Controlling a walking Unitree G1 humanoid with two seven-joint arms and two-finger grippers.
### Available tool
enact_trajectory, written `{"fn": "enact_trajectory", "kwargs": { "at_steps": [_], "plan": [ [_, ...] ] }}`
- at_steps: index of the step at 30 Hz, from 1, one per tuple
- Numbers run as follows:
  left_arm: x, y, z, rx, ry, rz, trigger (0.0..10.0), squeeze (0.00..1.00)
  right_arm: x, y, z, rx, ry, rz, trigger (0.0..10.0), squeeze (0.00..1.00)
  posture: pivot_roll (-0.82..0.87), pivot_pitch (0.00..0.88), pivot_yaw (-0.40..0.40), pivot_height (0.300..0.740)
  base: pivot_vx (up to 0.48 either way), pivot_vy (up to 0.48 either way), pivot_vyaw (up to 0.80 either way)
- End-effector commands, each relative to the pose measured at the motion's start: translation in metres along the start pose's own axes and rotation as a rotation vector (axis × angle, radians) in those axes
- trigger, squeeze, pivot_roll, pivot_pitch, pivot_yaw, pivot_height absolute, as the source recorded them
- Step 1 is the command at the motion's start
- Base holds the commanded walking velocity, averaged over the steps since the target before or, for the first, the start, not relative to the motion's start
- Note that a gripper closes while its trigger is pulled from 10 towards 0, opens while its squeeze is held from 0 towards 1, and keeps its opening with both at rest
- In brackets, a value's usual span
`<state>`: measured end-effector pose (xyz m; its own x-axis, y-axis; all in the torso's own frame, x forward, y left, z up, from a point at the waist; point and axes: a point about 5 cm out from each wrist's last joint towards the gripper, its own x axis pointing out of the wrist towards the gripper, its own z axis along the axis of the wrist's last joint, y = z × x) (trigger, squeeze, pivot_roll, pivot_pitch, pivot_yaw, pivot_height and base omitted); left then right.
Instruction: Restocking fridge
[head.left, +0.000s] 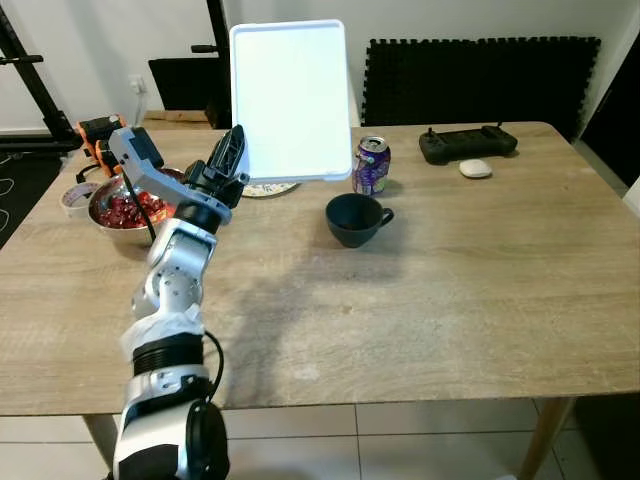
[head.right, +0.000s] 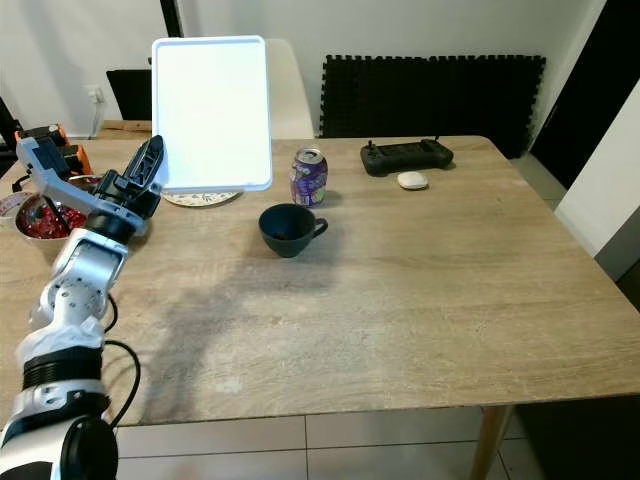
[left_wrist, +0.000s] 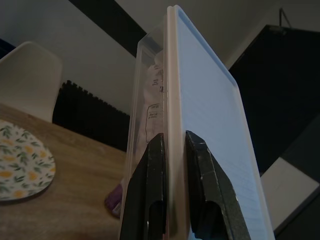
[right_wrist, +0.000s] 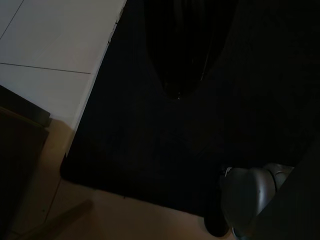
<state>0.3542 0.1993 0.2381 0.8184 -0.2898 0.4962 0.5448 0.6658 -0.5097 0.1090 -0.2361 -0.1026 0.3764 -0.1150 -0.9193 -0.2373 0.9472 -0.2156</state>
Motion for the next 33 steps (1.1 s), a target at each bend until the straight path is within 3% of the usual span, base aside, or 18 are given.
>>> {"fn": "enact_trajectory", "kwargs": {
  "at_steps": [1,12,18,33],
  "plan": [
    [-0.002,-0.004,0.006,0.013,-0.001,-0.045,10.0,0.00,-0.001,-0.002,-0.003,0.019,0.004,-0.011,10.0,0.00,-0.05,0.043,-0.004,0.740,0.000,0.000,0.00],
    [-0.003,-0.008,-0.007,-0.015,0.045,-0.071,10.0,0.00,-0.001,-0.013,0.001,0.057,-0.012,-0.045,10.0,0.00,-0.05,0.037,-0.002,0.740,-0.220,0.000,0.00],
    [-0.001,-0.015,-0.022,-0.042,0.076,-0.079,10.0,0.00,-0.001,-0.013,0.001,0.058,-0.010,-0.045,10.0,0.00,-0.06,0.036,0.000,0.740,-0.283,0.000,0.00],
    [0.002,-0.021,-0.031,-0.065,0.090,-0.102,10.0,0.00,-0.001,-0.011,0.000,0.057,-0.009,-0.040,10.0,0.00,-0.06,0.020,0.000,0.740,-0.279,0.000,0.00]
  ]
}}
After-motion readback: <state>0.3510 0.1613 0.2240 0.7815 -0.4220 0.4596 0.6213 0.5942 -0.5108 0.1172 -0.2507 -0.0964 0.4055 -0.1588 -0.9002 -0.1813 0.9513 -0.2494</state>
